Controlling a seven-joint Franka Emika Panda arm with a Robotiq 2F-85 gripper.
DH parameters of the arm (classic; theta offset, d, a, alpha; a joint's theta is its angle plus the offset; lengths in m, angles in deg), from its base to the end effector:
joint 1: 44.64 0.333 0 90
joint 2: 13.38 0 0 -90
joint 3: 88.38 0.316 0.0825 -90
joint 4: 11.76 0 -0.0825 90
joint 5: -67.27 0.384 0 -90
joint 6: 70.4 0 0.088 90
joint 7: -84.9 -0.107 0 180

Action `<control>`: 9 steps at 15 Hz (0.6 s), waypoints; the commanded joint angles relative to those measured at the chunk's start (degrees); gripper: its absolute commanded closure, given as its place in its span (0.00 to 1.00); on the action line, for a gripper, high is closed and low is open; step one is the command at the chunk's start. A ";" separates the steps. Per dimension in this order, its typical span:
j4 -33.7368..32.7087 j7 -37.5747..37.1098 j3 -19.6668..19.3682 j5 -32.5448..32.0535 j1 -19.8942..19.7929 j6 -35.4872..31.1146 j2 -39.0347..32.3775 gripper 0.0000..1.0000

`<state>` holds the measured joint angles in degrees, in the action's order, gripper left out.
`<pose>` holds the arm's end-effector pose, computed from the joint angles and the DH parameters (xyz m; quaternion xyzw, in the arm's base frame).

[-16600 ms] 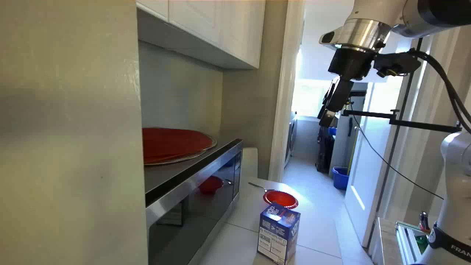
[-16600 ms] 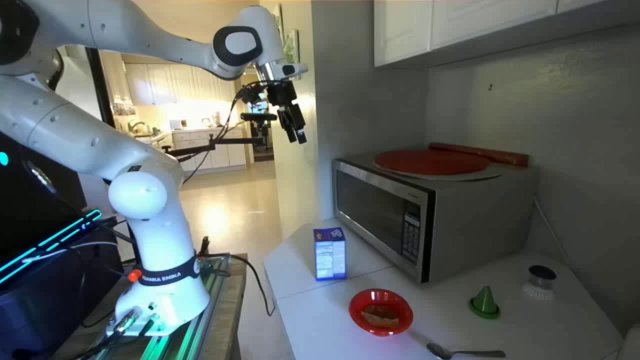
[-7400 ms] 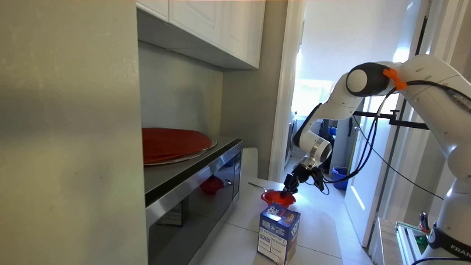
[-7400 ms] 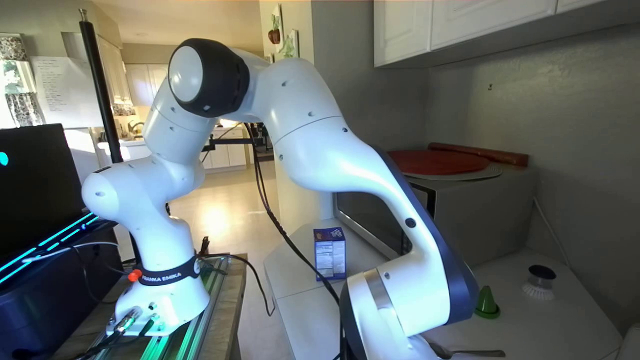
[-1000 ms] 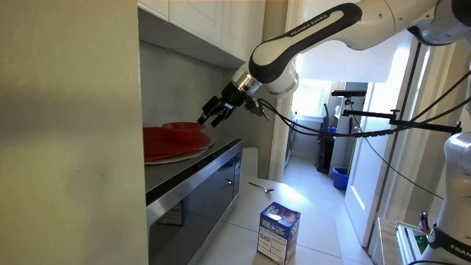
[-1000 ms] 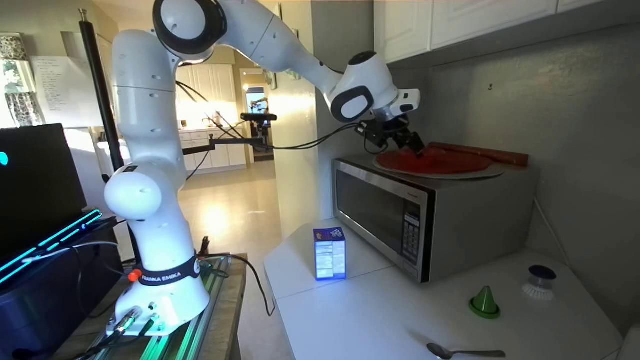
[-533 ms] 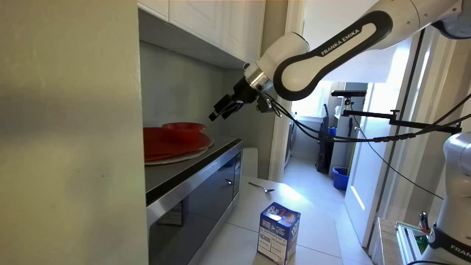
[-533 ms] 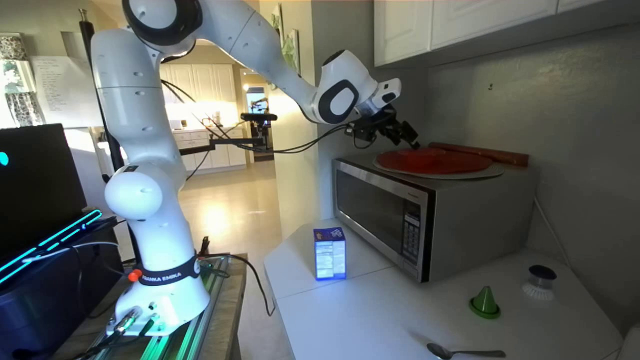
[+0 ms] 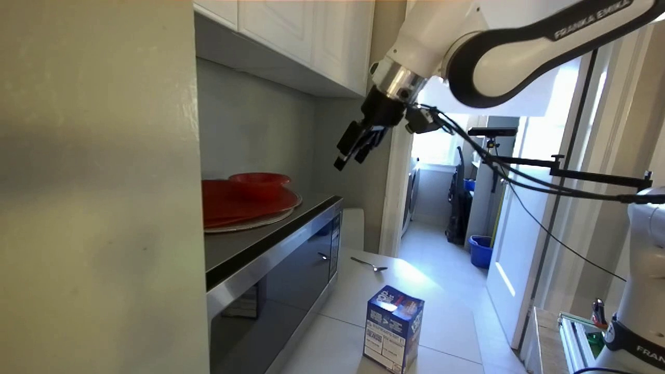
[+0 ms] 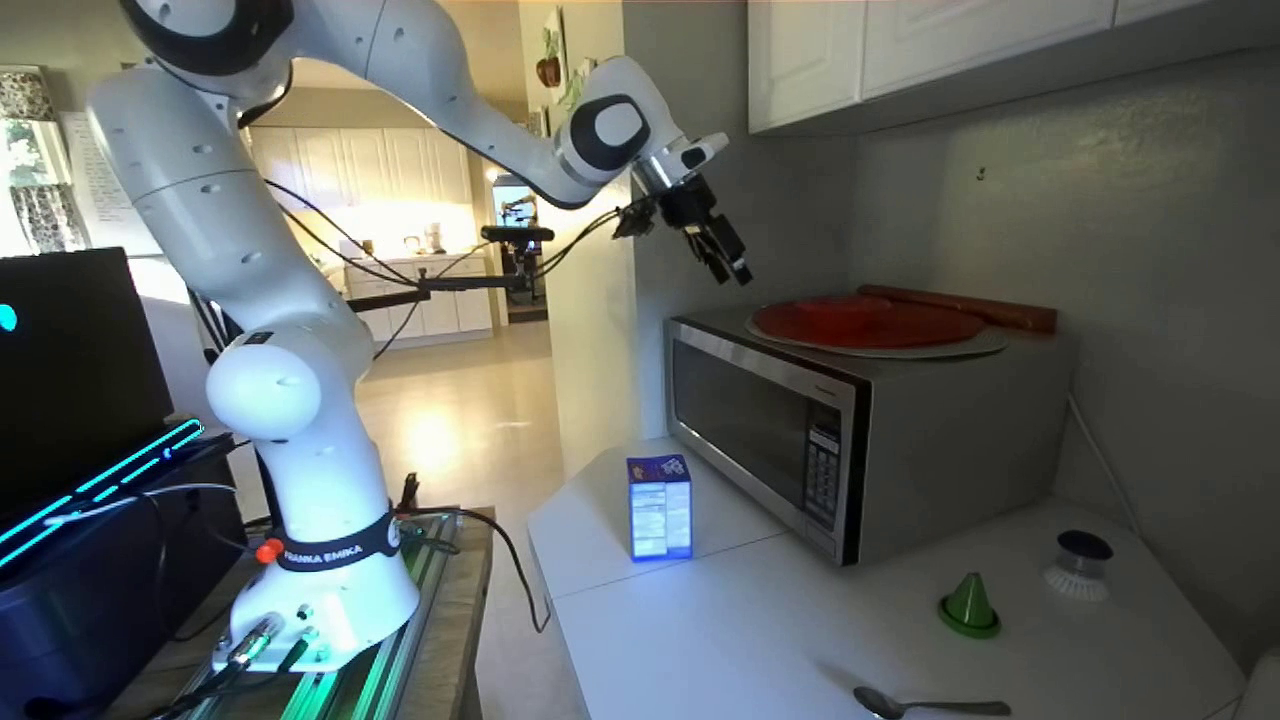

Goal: Put the orange bowl on the microwave on the orange plate

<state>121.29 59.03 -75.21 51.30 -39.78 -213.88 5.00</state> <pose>0.4651 0.1615 0.5175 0.9602 0.0256 0.2747 0.0438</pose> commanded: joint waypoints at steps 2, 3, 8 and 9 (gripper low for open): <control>-1.78 -4.98 2.98 5.56 -0.03 18.12 9.06 0.00; -2.28 -5.63 2.74 6.78 -0.09 21.73 10.85 0.00; -2.78 -6.05 2.76 5.56 -1.08 24.70 12.97 0.00; -2.78 -6.11 2.73 5.60 -1.17 24.94 13.33 0.00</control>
<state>118.64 52.52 -73.13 56.43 -40.13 -189.01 18.27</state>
